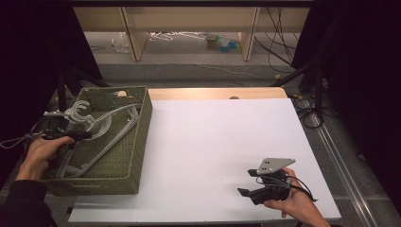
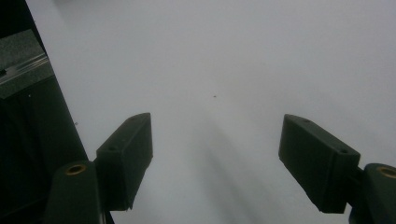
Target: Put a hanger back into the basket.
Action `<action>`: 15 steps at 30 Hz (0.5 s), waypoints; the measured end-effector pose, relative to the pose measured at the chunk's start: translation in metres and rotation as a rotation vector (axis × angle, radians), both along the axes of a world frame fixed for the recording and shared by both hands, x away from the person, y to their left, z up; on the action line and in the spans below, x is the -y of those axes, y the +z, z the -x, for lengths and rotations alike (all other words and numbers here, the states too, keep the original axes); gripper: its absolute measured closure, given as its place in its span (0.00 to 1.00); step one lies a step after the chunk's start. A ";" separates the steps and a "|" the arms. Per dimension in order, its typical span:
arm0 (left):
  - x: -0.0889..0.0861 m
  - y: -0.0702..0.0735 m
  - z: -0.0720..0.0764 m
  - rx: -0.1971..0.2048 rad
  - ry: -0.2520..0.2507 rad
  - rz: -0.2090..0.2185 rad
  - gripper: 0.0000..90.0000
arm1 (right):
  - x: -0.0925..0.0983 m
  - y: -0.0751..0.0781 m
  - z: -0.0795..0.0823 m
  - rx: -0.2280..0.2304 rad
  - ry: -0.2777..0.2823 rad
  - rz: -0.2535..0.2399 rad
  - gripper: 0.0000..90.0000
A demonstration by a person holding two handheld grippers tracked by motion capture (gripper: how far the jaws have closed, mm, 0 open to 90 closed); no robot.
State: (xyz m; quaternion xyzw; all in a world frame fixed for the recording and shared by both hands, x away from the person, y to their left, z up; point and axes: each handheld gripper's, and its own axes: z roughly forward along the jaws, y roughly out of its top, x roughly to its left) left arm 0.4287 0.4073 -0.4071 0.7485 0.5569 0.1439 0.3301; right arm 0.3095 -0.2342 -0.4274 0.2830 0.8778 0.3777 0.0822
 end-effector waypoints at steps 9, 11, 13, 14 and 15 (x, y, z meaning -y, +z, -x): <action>0.004 0.018 0.016 0.140 0.126 0.066 0.54 | 0.001 0.000 -0.001 0.003 -0.007 0.001 0.30; 0.007 0.021 0.021 0.162 0.108 0.070 0.50 | 0.001 0.000 0.000 -0.005 -0.014 -0.007 0.30; 0.011 0.024 0.025 0.186 0.089 0.087 0.48 | 0.001 0.000 -0.001 0.004 -0.007 -0.001 0.30; 0.014 0.027 0.028 0.207 0.081 0.099 0.47 | 0.001 0.000 0.000 0.000 -0.013 -0.006 0.30; 0.017 0.030 0.030 0.220 0.078 0.097 0.46 | 0.001 0.000 0.000 0.002 -0.017 -0.008 0.29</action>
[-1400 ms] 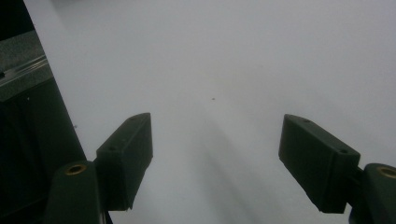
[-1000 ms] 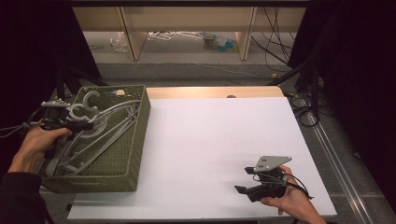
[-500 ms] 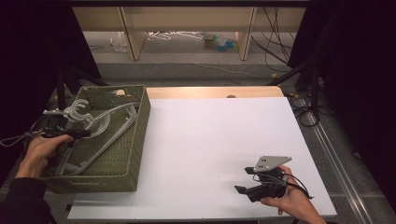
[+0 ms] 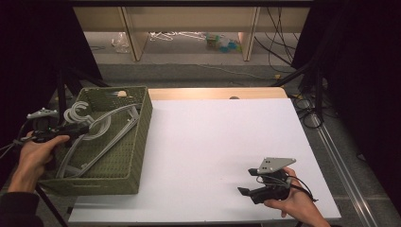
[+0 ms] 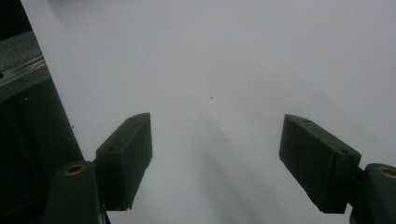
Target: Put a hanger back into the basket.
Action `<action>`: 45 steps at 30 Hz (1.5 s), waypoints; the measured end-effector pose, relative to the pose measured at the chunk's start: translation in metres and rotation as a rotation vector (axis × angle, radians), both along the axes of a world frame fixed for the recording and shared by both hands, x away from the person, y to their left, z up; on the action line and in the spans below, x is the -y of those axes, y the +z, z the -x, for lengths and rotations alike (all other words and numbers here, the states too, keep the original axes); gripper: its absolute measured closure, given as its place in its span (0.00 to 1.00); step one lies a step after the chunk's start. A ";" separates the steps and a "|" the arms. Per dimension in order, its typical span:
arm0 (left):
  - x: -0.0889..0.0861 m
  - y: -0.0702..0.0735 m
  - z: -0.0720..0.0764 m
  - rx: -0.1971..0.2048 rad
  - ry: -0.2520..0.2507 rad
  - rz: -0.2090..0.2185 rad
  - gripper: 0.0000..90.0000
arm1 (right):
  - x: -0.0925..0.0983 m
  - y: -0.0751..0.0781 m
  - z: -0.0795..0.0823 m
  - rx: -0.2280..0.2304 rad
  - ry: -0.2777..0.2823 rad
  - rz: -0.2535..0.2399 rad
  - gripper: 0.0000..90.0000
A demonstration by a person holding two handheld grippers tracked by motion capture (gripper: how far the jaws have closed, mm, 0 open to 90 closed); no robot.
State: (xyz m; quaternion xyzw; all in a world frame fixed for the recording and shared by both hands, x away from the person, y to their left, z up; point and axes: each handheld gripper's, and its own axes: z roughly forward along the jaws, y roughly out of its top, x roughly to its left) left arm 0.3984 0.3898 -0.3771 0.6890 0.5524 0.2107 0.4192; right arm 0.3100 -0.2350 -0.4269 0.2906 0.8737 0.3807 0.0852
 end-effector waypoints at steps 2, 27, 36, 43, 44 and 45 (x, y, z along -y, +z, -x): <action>0.006 0.005 0.004 0.022 -0.001 0.004 0.43 | 0.000 -0.001 -0.001 0.020 0.000 -0.003 0.29; 0.125 0.018 0.070 0.222 -0.279 0.110 0.30 | 0.001 0.000 -0.004 0.066 -0.067 -0.073 0.24; 0.163 0.001 0.079 0.218 -0.375 0.112 0.21 | 0.002 -0.002 -0.006 0.074 -0.080 -0.104 0.23; 0.190 -0.014 0.091 0.246 -0.414 0.062 0.18 | 0.000 -0.002 -0.005 0.084 -0.069 -0.125 0.23; 0.194 -0.018 0.093 0.241 -0.419 0.074 0.18 | 0.000 -0.002 -0.004 0.085 -0.074 -0.127 0.23; 0.197 -0.021 0.095 0.240 -0.433 0.072 0.18 | 0.000 -0.001 -0.004 0.085 -0.079 -0.129 0.23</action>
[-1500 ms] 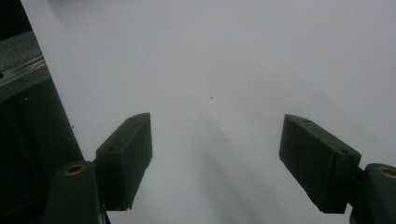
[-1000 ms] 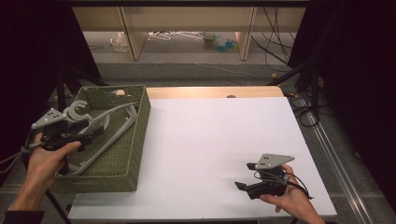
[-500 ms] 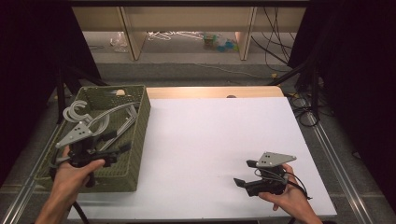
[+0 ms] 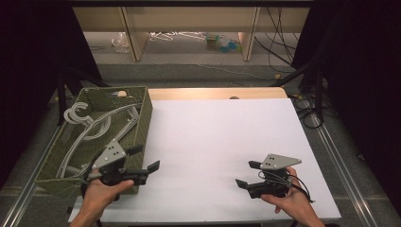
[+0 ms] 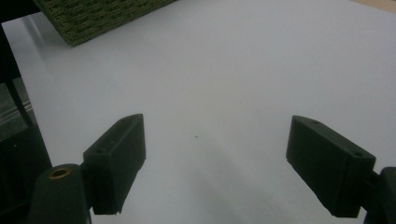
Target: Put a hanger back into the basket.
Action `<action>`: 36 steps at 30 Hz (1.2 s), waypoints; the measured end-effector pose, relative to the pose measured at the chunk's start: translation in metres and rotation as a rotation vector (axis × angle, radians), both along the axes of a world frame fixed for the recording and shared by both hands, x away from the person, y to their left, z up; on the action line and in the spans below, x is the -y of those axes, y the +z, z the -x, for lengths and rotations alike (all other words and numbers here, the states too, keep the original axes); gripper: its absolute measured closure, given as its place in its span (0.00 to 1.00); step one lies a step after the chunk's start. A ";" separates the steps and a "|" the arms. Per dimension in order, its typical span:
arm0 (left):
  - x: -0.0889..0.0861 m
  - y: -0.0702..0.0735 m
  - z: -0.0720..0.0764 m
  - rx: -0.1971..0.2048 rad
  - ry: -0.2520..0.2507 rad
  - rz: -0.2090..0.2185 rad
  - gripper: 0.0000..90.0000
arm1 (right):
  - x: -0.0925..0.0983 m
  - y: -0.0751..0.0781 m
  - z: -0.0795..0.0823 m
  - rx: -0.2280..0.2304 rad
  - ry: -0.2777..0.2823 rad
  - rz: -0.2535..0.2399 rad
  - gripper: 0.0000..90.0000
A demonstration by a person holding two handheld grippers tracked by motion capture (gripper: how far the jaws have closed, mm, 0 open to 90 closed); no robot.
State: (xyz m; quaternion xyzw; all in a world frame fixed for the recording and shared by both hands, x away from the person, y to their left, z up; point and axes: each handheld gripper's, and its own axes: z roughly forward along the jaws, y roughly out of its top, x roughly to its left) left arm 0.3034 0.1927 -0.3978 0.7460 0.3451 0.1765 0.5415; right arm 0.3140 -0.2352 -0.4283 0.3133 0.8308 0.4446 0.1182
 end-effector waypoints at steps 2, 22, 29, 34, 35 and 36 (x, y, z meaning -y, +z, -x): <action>0.006 -0.007 0.004 0.003 -0.022 0.003 0.18 | 0.001 0.000 0.000 0.010 -0.004 -0.002 0.23; 0.015 -0.033 0.024 0.063 -0.042 0.008 0.18 | 0.007 -0.004 0.024 0.059 -0.048 -0.100 0.21; 0.013 -0.033 0.024 0.060 -0.022 0.003 0.18 | 0.011 -0.004 0.028 0.064 -0.061 -0.120 0.20; 0.012 -0.033 0.022 0.061 -0.019 -0.004 0.18 | 0.011 -0.003 0.028 0.084 -0.065 -0.131 0.20; 0.013 -0.033 0.022 0.054 -0.019 0.003 0.18 | 0.011 -0.003 0.027 0.085 -0.064 -0.133 0.20; 0.013 -0.033 0.022 0.054 -0.023 0.001 0.18 | 0.011 -0.002 0.028 0.083 -0.064 -0.129 0.20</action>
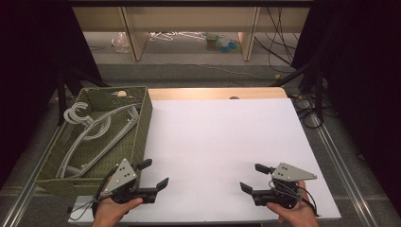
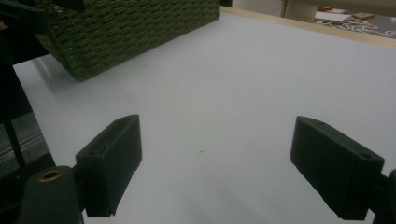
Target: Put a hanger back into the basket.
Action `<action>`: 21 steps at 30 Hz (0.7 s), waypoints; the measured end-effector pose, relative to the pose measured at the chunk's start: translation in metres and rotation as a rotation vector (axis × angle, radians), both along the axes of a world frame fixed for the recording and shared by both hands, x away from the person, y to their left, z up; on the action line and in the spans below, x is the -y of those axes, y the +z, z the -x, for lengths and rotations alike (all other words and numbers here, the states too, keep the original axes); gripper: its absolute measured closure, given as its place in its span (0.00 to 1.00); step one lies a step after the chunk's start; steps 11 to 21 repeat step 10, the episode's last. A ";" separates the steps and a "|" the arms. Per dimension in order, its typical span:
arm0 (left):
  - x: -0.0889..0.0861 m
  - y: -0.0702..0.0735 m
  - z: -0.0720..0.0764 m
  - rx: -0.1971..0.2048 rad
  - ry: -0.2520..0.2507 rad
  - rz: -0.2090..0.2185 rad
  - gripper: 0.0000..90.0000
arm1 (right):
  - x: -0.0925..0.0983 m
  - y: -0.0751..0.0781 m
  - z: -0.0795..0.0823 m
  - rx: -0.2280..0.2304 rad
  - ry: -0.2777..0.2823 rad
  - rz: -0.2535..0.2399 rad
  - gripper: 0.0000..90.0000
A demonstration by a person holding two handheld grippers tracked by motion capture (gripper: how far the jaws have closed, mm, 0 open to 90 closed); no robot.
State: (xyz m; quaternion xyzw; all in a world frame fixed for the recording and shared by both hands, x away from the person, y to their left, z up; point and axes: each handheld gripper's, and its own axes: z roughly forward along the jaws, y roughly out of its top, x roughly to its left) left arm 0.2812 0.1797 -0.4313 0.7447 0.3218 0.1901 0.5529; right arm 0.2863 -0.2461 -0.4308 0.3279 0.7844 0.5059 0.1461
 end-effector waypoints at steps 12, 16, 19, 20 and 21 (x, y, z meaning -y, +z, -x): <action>0.001 -0.001 -0.001 0.009 -0.017 -0.014 0.18 | 0.000 0.000 0.000 0.015 -0.004 -0.001 0.19; 0.001 -0.001 -0.001 0.009 -0.017 -0.014 0.18 | 0.000 0.000 0.000 0.015 -0.004 -0.001 0.19; 0.001 -0.001 -0.001 0.009 -0.017 -0.014 0.18 | 0.000 0.000 0.000 0.015 -0.004 -0.001 0.19; 0.001 -0.001 -0.001 0.009 -0.017 -0.014 0.18 | 0.000 0.000 0.000 0.015 -0.004 -0.001 0.19; 0.001 -0.001 -0.001 0.009 -0.017 -0.014 0.18 | 0.000 0.000 0.000 0.015 -0.004 -0.001 0.19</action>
